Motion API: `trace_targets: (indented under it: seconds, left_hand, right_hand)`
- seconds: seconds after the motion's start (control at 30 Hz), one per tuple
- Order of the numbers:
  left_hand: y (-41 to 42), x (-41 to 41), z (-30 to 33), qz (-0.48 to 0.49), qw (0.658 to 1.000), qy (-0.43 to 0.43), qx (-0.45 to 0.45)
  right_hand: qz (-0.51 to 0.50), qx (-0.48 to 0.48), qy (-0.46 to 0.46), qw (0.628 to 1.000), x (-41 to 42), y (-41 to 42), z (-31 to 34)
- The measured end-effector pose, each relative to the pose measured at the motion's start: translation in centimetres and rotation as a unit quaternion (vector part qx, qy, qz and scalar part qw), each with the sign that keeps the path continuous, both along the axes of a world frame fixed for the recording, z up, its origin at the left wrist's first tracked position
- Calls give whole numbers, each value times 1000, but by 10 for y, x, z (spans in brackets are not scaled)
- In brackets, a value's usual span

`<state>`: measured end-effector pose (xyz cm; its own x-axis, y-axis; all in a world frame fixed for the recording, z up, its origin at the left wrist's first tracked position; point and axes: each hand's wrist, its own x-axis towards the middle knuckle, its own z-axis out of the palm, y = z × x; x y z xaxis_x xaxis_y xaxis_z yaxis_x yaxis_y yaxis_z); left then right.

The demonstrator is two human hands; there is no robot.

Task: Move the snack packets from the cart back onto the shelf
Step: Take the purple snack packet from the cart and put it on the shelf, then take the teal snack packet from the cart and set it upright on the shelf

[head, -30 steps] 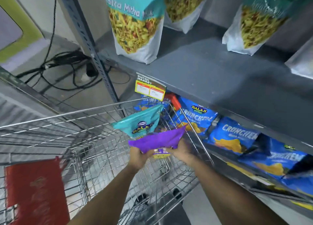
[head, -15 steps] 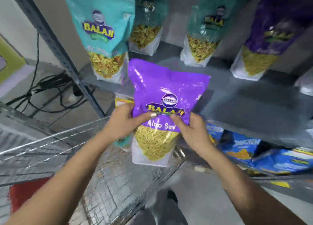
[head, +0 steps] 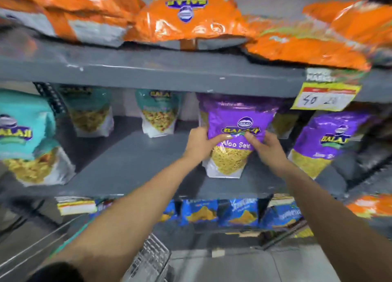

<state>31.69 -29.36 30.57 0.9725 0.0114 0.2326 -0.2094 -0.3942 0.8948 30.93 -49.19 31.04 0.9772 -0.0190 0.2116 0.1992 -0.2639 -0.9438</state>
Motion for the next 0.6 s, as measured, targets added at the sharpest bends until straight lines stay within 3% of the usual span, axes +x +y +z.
trace_targets:
  seconds: [0.23,0.33,0.4,0.47,0.53,0.6]
  left_hand:
    - [-37,39,-51,51,997,36,-48]
    - [-27,35,-50,-14,995,71,-71]
    - [-8,18,-51,-23,995,58,-75]
    - [26,-11,-56,29,996,16,-84]
    - [79,-52,-72,97,990,-3,-105]
    - [136,-105,-94,144,982,37,-120]
  right_hand:
    - [-14,-52,25,998,45,-25,-39]
    - [-74,-35,14,997,38,-16,-44]
    - [-134,-1,-25,991,16,-9,-44]
    - [-178,19,-83,980,-14,0,-48]
    - [-179,17,-127,976,-48,26,-60]
    - [-149,13,-110,983,-77,69,-74]
